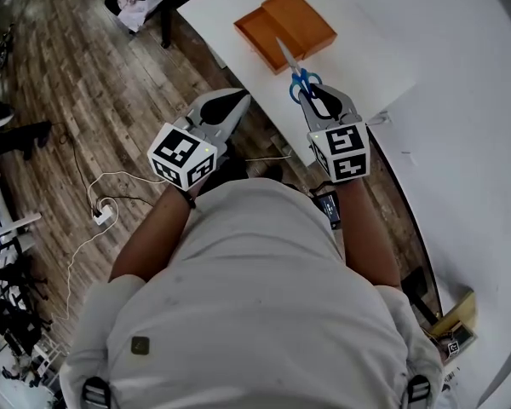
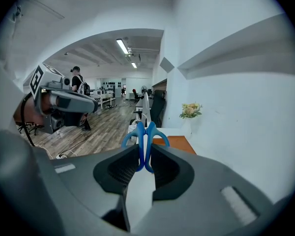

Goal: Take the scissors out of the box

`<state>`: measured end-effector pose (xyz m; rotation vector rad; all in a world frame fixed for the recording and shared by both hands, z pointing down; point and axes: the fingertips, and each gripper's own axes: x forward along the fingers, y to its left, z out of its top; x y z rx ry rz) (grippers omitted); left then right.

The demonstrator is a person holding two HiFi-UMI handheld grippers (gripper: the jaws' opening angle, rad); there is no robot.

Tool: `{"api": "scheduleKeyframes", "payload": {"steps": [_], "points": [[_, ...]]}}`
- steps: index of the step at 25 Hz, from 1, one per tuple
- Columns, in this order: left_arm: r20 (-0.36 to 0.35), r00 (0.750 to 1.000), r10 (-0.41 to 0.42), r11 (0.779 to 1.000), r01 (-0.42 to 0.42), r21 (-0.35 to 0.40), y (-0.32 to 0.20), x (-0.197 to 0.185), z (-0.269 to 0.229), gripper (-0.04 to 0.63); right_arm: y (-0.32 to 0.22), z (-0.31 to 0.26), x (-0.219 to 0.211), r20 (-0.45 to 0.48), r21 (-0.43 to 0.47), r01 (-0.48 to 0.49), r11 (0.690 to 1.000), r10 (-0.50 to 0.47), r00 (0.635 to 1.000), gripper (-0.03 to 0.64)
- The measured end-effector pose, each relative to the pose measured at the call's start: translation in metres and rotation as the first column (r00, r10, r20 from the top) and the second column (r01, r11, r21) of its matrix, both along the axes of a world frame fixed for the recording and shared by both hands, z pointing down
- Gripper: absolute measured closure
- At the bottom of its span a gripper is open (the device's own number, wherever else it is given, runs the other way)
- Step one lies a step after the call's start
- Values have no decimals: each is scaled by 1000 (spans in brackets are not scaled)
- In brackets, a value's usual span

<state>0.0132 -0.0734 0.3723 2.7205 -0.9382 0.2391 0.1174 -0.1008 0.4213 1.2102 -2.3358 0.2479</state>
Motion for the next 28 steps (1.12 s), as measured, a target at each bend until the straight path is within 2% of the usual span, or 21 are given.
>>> {"api": "scheduleKeyframes", "payload": {"steps": [9,20,28], "points": [[-12,998,63,998,-63,9,10,-34,-13,591,15,-18,-24,29,42,-81,996,80,996,525],[-23,986,165,986,-165,20,24,-95,-18,591,44,-35,-78,46,79,-176,981,173,984,525],[-42,973,226,974,-225,21,28,-112,-15,591,67,-41,-101,53,107,-216,970,212,976,523]]}}
